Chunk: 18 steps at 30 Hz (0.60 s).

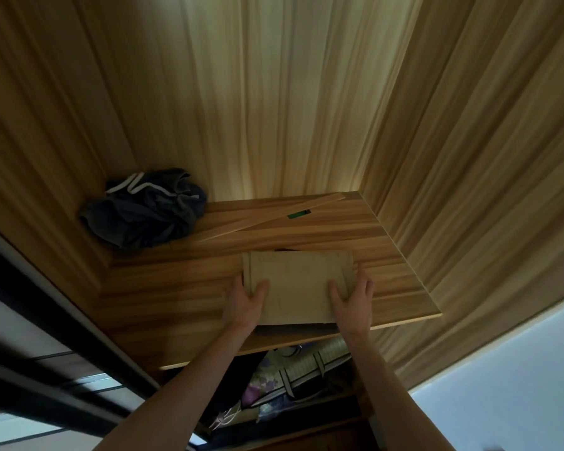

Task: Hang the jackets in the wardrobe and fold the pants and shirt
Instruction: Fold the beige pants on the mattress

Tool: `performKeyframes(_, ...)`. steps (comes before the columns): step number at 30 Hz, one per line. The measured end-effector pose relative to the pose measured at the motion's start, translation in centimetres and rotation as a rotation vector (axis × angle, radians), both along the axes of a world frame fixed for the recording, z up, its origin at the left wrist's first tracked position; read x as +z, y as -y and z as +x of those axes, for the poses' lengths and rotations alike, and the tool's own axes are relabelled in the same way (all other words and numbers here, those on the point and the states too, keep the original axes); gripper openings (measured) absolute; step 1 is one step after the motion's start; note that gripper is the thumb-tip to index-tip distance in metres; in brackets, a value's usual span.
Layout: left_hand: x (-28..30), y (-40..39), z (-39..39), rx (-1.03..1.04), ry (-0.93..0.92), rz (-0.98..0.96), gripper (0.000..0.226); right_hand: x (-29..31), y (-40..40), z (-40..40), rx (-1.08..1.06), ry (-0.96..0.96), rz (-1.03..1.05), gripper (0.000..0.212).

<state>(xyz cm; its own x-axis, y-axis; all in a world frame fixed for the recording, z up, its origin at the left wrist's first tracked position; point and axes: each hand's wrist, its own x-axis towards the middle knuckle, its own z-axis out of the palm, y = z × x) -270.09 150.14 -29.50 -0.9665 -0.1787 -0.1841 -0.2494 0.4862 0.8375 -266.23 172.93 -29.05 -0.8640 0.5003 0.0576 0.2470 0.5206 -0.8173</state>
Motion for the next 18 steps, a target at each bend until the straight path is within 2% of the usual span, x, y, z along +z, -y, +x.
performKeyframes(3,0.4,-0.4,0.5,0.003,-0.161,-0.271,0.074,0.2,0.4,0.2,0.061,-0.103,0.341,0.074)
performKeyframes(5,0.4,-0.9,1.0,-0.084,-0.327,-0.398,0.064,0.1,0.8,0.3,0.184,-0.101,0.419,0.066)
performKeyframes(7,-0.2,-1.1,1.4,-0.206,-0.409,-0.487,0.058,-0.4,1.0,0.5,0.257,-0.076,0.433,0.062)
performKeyframes(9,-0.9,-0.9,1.6,-0.291,-0.400,-0.529,0.060,-0.8,0.9,0.7,0.269,-0.060,0.429,0.061)
performKeyframes(14,-1.9,-0.2,1.1,-0.348,-0.366,-0.573,0.072,-1.3,0.6,0.5,0.291,-0.073,0.372,0.068)
performKeyframes(18,-1.3,-0.1,0.9,-0.388,-0.320,-0.576,0.068,-1.2,0.7,0.3,0.287,-0.056,0.345,0.061)
